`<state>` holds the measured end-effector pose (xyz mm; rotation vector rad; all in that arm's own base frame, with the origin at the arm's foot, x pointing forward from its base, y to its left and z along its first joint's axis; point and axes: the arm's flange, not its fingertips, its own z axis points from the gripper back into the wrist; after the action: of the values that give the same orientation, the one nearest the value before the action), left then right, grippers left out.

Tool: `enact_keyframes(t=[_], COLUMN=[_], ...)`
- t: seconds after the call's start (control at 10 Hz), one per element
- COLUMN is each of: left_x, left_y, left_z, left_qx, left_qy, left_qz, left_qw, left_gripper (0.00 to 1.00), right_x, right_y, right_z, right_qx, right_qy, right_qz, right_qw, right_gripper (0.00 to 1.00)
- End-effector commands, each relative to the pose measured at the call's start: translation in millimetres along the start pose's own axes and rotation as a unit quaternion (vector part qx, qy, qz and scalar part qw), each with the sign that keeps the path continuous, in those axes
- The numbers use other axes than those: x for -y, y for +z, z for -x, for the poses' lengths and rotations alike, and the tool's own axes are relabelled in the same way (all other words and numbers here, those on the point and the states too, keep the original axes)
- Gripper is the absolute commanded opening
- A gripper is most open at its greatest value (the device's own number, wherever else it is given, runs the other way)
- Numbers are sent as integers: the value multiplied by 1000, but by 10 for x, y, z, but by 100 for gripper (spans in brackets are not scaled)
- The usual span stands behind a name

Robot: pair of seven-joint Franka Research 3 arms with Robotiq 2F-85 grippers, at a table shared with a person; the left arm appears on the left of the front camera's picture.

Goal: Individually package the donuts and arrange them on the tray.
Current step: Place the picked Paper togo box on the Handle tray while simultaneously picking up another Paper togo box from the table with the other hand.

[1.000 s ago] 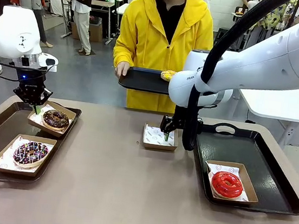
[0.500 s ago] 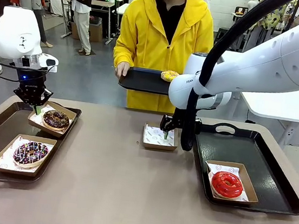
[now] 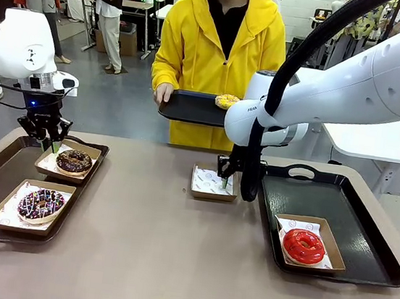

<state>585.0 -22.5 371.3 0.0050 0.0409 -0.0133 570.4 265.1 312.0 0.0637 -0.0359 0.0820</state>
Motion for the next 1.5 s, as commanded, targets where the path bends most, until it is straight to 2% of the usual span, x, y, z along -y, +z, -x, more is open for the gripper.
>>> enact_keyframes(t=[0.0,0.1,0.2,0.3,0.4,0.9,1.1,1.2,1.4], left_x=[-9,-9,-10,-13,-13,-27,-164,-311,-662], left_y=[25,29,28,27,30,52,205,342,590], left_z=[13,17,21,21,22,27,177,355,717], left_qx=[10,9,8,8,7,4,3,14,31], left_qy=[-5,-6,-6,-6,-6,-11,-25,-25,-27], left_qz=[0,1,1,1,2,14,72,118,235], left_qw=[1000,1000,1000,1000,1000,1000,997,993,971], left_gripper=[100,100,89,98,100,100,100,100,100], right_x=[-41,-41,-33,-29,-31,-20,-34,-21,19], right_y=[-19,-22,-24,-20,-15,21,259,516,1017], right_z=[-46,-46,-46,-44,-43,-49,-12,-17,-133], right_qx=[15,17,17,17,19,17,14,20,38], right_qy=[-15,-16,-19,-20,-21,-30,-26,-28,-32], right_qz=[4,5,5,5,5,-2,-13,-17,-46], right_qw=[1000,1000,1000,1000,1000,999,999,999,998], right_gripper=[0,0,2,0,0,0,0,0,0])
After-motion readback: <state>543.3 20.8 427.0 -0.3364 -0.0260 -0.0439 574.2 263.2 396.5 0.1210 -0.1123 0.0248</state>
